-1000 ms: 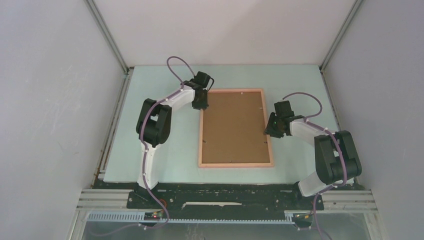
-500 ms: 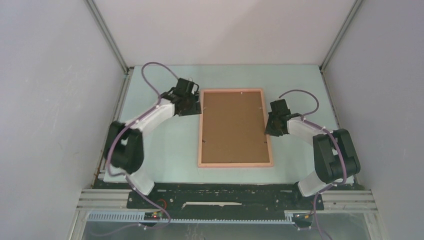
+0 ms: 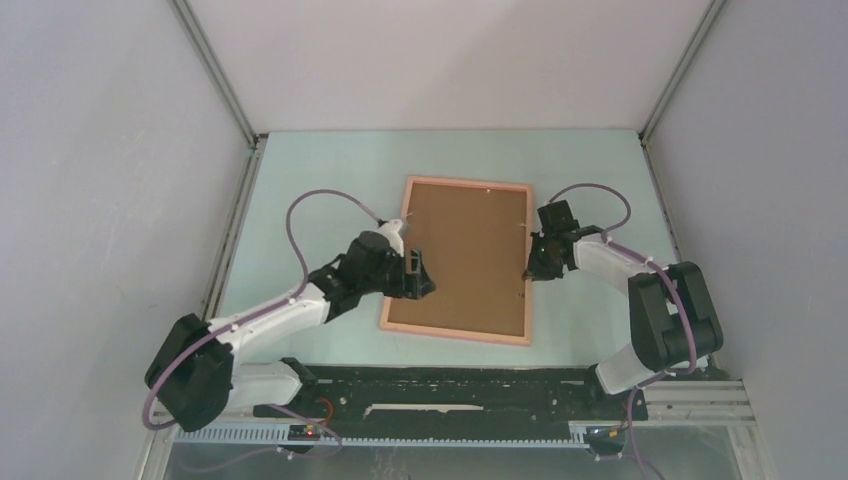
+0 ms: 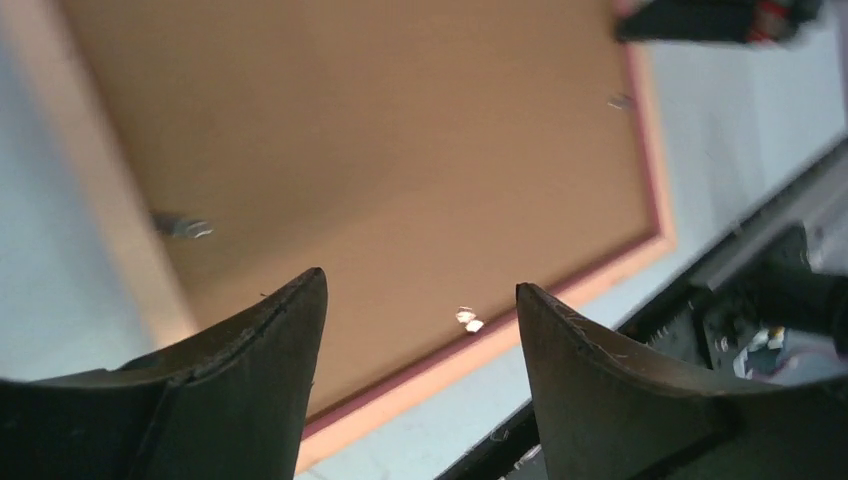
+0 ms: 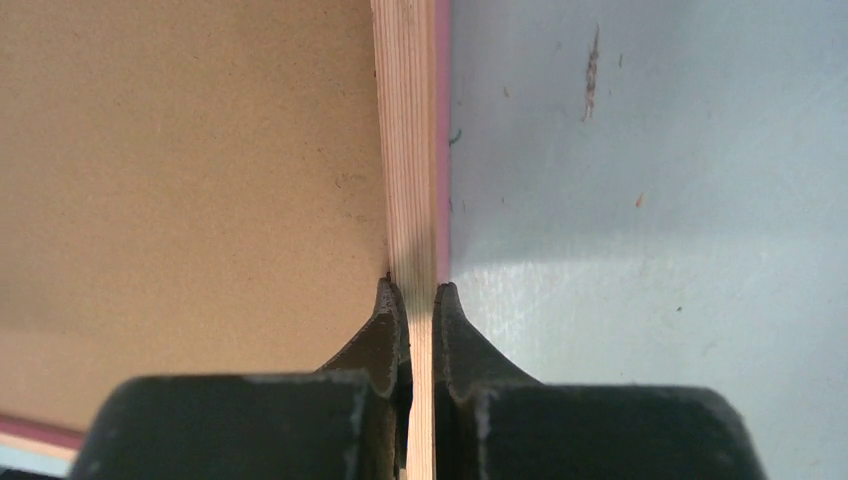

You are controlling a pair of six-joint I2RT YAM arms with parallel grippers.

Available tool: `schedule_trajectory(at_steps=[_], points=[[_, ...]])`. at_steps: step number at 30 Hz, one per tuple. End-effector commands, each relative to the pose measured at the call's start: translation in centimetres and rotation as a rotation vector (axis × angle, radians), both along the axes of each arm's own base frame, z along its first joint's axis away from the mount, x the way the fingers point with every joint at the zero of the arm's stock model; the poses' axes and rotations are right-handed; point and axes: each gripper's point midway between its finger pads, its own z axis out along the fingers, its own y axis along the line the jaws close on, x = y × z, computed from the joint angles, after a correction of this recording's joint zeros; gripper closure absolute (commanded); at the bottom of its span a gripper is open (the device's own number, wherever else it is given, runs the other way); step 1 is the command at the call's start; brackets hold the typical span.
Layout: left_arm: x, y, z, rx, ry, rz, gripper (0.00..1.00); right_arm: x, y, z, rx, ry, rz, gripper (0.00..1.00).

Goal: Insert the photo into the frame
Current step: Turn over the photo frame at the center of the board.

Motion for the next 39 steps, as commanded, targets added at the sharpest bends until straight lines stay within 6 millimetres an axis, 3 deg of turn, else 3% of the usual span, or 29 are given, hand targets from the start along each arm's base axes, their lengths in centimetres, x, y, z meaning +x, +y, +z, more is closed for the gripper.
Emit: schedule_trajectory(at_steps=[1,7,10,13,21,27,31,35,39], points=[[-1.8,-5.2,5.6,-0.070,-0.358,-0.211,0.24,1.2,1.4,4.4,0.169,-0.038,-0.037,1.00],[-7.2,-9.5,6.0,0.075,-0.700,-0.541,0.23,1.5,2.4,7.0,0.240,-0.045,-0.036,1.00],[-9.1,-11.2,5.2,0.119,-0.763,-0.659,0.22,1.3,2.6,7.9,0.252,-0.051,-0.039,1.00],[-10.2,-13.0,3.9,0.175,-0.765,-0.742,0.23,1.0,2.5,8.4,0.252,-0.043,-0.045,1.00],[-12.2,-17.3,1.2,0.378,-0.989,-0.777,0.20,0.7,2.3,9.9,0.252,-0.057,-0.047,1.00],[-9.0,-18.2,1.3,0.694,-1.096,-0.516,0.22,0.6,2.0,10.3,0.249,-0.059,-0.051,1.00],[-7.4,-17.6,0.9,0.878,-1.120,-0.398,0.26,0.6,2.2,10.4,0.260,-0.058,-0.048,1.00],[-6.3,-16.0,2.9,0.959,-1.156,-0.235,0.46,0.6,2.0,10.3,0.254,-0.059,-0.049,1.00],[-6.1,-15.0,4.2,0.928,-1.158,-0.166,0.64,0.6,2.2,10.3,0.261,-0.061,-0.032,1.00]])
